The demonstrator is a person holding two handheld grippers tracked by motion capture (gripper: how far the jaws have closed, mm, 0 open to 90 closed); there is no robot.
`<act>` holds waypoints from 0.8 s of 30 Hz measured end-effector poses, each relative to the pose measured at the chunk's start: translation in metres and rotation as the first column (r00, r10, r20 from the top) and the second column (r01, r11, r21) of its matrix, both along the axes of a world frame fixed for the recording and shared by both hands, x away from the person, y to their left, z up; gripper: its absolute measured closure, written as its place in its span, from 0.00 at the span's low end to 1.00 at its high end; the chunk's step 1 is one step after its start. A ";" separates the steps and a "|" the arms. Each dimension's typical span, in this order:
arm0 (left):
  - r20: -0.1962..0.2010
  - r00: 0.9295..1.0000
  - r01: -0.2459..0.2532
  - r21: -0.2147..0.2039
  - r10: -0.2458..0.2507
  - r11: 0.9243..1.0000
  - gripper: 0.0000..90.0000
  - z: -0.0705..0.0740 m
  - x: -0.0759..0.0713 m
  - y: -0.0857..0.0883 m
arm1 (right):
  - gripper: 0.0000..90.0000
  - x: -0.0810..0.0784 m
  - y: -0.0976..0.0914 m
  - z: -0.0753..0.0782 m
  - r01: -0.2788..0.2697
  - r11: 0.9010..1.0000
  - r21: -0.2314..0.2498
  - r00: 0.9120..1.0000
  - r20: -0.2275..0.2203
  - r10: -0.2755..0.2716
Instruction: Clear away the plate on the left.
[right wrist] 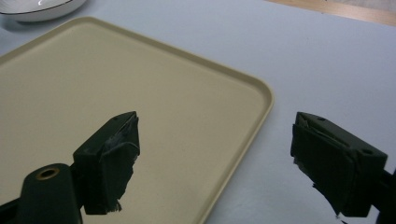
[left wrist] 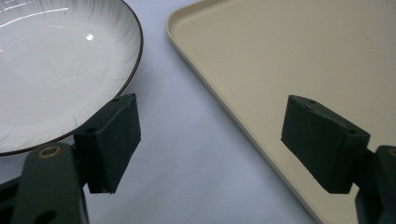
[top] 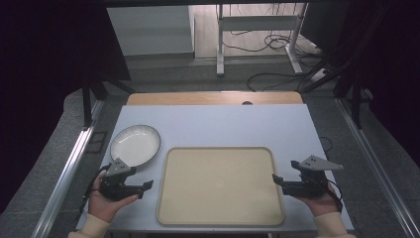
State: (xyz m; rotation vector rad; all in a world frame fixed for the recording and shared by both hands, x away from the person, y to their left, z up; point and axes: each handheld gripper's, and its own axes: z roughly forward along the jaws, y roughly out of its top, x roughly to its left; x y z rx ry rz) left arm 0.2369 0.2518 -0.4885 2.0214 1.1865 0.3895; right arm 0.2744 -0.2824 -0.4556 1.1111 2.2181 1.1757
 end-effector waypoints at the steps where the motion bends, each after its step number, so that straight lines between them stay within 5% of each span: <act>1: 0.000 1.000 -0.001 0.000 0.001 1.000 0.21 0.000 0.000 0.000 | 0.17 0.000 0.000 0.000 0.000 1.000 -0.001 1.000 -0.001 0.000; 24: -0.003 1.000 -0.005 -0.002 0.005 1.000 0.21 0.000 0.005 0.000 | 0.18 -0.003 0.002 -0.002 0.011 1.000 -0.011 1.000 -0.010 -0.011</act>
